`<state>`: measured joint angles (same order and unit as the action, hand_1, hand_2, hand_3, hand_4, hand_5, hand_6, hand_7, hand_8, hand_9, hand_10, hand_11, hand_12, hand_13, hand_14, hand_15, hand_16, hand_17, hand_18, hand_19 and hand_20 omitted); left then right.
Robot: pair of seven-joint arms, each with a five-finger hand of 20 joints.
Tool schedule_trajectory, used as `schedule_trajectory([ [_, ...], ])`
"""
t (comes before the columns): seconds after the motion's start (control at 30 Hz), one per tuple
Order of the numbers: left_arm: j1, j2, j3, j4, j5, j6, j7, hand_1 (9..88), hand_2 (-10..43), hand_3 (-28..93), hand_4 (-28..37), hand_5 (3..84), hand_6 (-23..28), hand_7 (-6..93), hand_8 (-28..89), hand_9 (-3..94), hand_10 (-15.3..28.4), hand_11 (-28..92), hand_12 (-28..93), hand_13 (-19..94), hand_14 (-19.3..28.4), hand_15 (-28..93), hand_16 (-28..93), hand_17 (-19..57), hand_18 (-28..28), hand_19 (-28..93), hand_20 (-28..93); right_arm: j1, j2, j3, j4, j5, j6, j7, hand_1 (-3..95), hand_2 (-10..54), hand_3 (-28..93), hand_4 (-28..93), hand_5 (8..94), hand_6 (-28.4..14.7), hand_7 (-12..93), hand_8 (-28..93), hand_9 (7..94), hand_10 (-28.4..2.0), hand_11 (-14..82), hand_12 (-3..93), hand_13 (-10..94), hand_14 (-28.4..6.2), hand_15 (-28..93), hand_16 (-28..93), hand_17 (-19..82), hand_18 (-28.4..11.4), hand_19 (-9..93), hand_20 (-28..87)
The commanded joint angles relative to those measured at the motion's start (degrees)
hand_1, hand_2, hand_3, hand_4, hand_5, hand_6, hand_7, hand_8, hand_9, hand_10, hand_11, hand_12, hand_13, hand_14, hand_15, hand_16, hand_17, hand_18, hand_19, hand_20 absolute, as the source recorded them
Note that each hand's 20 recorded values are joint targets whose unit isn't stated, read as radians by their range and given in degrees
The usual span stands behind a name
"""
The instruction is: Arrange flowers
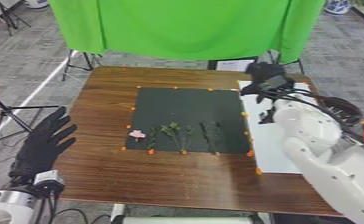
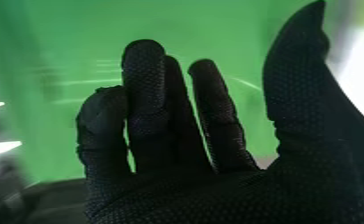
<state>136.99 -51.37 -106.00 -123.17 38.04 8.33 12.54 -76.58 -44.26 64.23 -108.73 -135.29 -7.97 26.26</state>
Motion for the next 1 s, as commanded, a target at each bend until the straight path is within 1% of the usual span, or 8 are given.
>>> schedule_trajectory([
  [0.03, 0.18, -0.61, 0.66, -0.01, 0.36, -0.91, -0.57, 24.9, -2.6, 69, -25.4, 23.3, 2.8, 17.0, -9, 17.3, 10.4, 14, 20, 14, 13.3, 23, 5, -13.8, 21.4, 35, 11, -12.88, 10.74, 9.94, 3.43, -2.13, 1.38, 4.91, 29.0, -9.5, 89, -28, 44.5, -5.7, 32, -14, 48.7, -14.6, 23.9, 22.4, 49, -9.5, 68, 23, 27, -20.1, 84, 54],
  [0.3, -0.22, -0.39, 0.64, 0.26, 0.38, -1.33, -0.94, 24.9, -2.5, 69, -25.2, 23.2, 2.8, 17.0, -9, 17.3, 10.4, 14, 20, 14, 13.3, 23, 5, -13.7, 21.4, 35, 11, -17.65, 10.8, 12.62, 3.71, -1.2, 0.31, 4.99, 27.9, -9.5, 89, -28, 47.5, -4.9, 35, -14, 55.1, -13.4, 26.1, 22.5, 54, -8.7, 66, 24, 28, -20.0, 84, 54],
  [0.4, -0.29, -0.45, 0.69, 0.09, 0.36, -1.22, -1.26, 25.0, -2.5, 69, -25.2, 23.2, 2.8, 17.0, -9, 17.2, 10.4, 14, 21, 14, 13.3, 23, 5, -13.7, 21.4, 35, 11, -17.33, 10.24, 12.43, 3.9, 1.13, -0.98, 5.42, 27.8, -9.5, 88, -28, 47.9, -4.5, 35, -14, 57.8, -12.9, 26.0, 22.4, 56, -8.6, 66, 25, 28, -19.9, 84, 54],
  [0.43, -0.28, -0.51, 0.66, 0.08, 0.65, -1.49, -1.31, 24.9, -2.5, 69, -25.2, 23.2, 2.8, 17.0, -9, 17.2, 10.4, 14, 20, 14, 13.3, 23, 5, -13.7, 21.4, 35, 11, -16.96, 10.11, 12.1, 4.08, 1.84, -1.63, 5.85, 27.8, -9.5, 88, -28, 47.5, -4.7, 35, -14, 57.8, -12.8, 25.9, 22.5, 56, -8.5, 66, 25, 28, -19.9, 84, 54],
  [0.57, -0.51, -0.57, 0.89, 0.17, 0.6, -1.66, -1.26, 24.9, -2.4, 69, -25.2, 23.2, 2.8, 17.0, -9, 17.3, 10.4, 14, 20, 14, 13.4, 24, 5, -13.8, 21.4, 35, 11, -16.23, 9.95, 11.03, 5.72, 1.1, -2.26, 5.89, 27.9, -9.5, 88, -28, 45.1, -5.6, 35, -14, 56.1, -13.1, 25.5, 22.5, 55, -8.2, 66, 25, 28, -20.0, 84, 54],
  [0.67, -0.32, -0.56, 0.66, 0.28, -0.11, -1.23, -1.01, 25.0, -2.4, 69, -25.1, 23.2, 2.8, 17.1, -9, 17.3, 10.4, 14, 20, 14, 13.3, 24, 5, -13.7, 21.4, 35, 11, -15.01, 10.1, 9.74, 7.01, 0.92, -2.14, 5.69, 27.7, -9.5, 88, -28, 44.7, -5.8, 35, -14, 55.0, -13.3, 25.3, 22.4, 54, -8.1, 65, 26, 28, -20.0, 84, 54],
  [0.73, -0.13, -0.53, 0.4, 0.17, 0.41, -1.4, -1.0, 25.0, -2.4, 69, -25.2, 23.3, 2.8, 17.1, -9, 17.3, 10.4, 14, 20, 14, 13.3, 24, 5, -13.8, 21.4, 35, 11, -14.38, 10.22, 9.0, 7.65, 1.13, -2.09, 5.54, 27.6, -9.5, 88, -28, 44.6, -5.9, 34, -14, 54.4, -13.4, 25.2, 22.4, 54, -8.1, 65, 26, 28, -20.0, 84, 54],
  [1.0, -0.34, -0.45, 0.57, 0.26, 0.29, -1.37, -0.99, 25.0, -2.4, 69, -25.2, 23.4, 2.9, 17.0, -9, 17.3, 10.4, 14, 20, 14, 13.4, 24, 5, -13.8, 21.4, 35, 11, -11.57, 10.02, 5.46, 10.02, 1.62, -1.52, 4.25, 28.3, -9.5, 88, -28, 45.1, -5.3, 35, -14, 55.6, -12.8, 25.6, 22.2, 55, -7.9, 66, 26, 28, -19.8, 83, 54],
])
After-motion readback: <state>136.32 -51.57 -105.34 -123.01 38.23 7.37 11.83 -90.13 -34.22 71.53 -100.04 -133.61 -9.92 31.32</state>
